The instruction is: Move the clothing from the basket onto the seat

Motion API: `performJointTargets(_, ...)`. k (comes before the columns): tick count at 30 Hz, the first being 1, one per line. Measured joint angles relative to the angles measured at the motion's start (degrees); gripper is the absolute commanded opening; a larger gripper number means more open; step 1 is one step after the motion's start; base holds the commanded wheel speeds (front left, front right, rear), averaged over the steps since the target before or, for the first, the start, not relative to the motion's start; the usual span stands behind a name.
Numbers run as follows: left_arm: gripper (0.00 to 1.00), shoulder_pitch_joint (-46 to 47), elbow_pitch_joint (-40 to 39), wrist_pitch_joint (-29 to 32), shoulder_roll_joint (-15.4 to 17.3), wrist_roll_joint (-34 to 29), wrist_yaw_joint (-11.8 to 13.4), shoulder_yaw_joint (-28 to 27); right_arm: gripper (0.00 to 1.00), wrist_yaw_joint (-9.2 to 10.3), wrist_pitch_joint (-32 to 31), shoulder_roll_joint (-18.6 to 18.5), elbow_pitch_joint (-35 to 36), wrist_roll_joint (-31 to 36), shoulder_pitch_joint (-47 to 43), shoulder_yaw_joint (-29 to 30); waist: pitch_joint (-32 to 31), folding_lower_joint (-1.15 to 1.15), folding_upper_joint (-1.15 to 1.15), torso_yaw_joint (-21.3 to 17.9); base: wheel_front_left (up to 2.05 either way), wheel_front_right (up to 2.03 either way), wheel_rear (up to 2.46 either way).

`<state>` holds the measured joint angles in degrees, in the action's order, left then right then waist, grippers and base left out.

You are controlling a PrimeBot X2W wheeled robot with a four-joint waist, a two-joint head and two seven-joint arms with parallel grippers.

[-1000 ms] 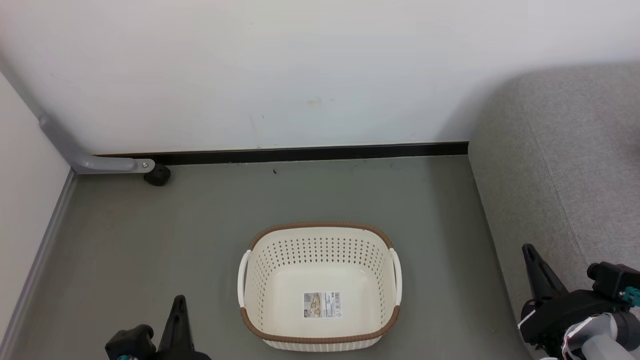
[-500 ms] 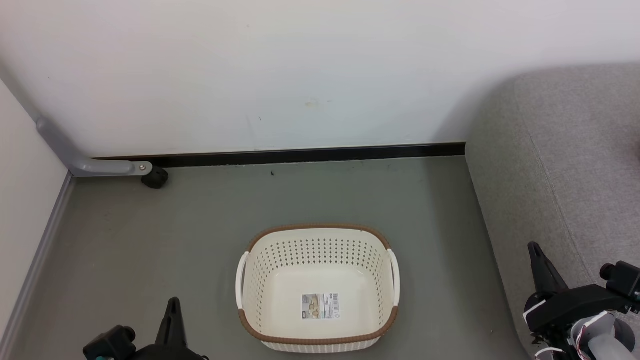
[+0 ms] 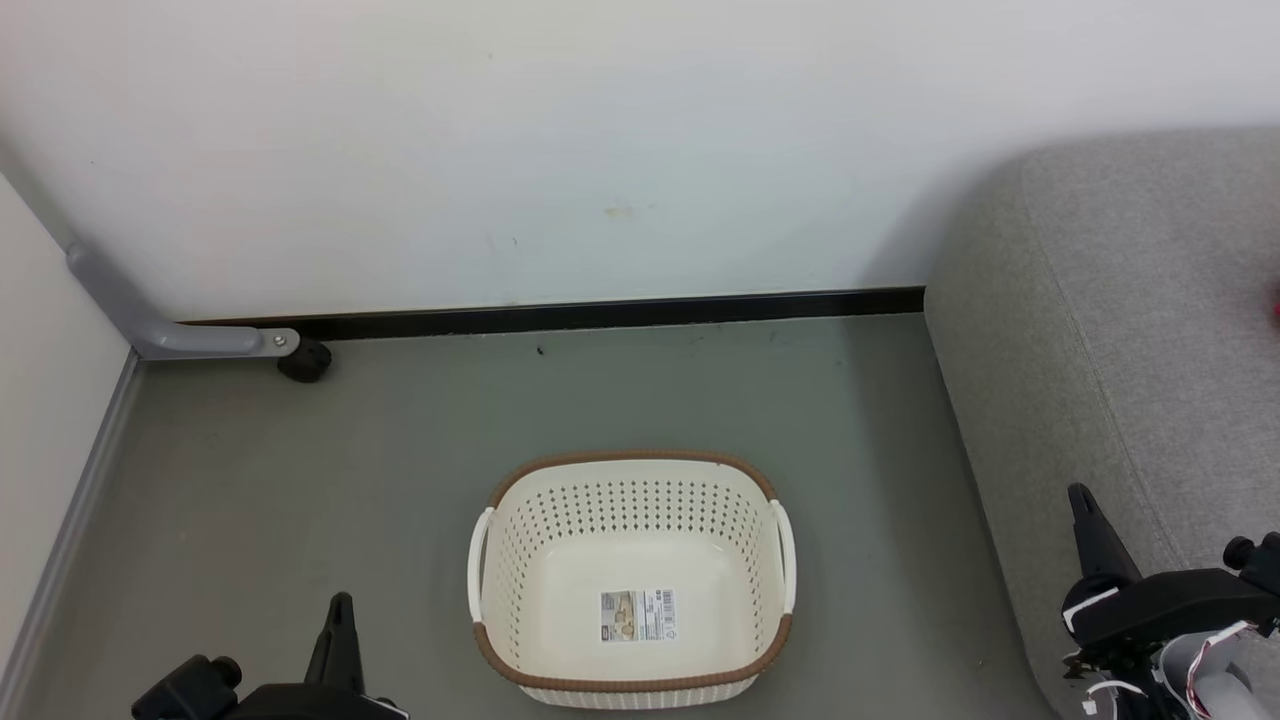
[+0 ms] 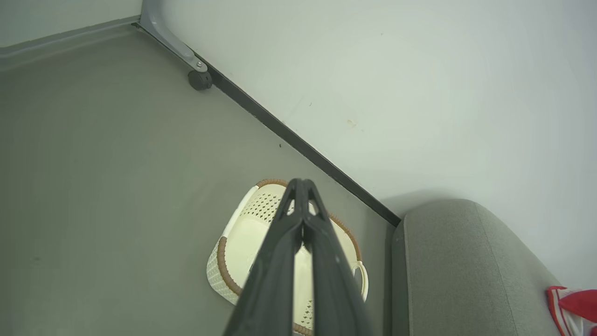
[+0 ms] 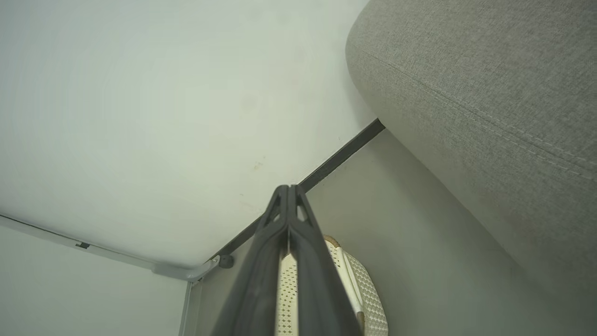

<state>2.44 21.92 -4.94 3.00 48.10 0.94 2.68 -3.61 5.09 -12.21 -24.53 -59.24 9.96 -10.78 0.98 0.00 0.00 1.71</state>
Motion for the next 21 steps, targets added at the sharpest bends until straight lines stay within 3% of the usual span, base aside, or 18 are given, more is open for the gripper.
performJointTargets(21,0.00,0.65,-1.64,4.27,-0.31,15.95,-2.76,-2.72,0.00,-1.01,-4.11,3.47,2.35,-11.63,-1.38,6.71,-0.32,0.00,0.00,-0.63,0.00,0.00,0.00)
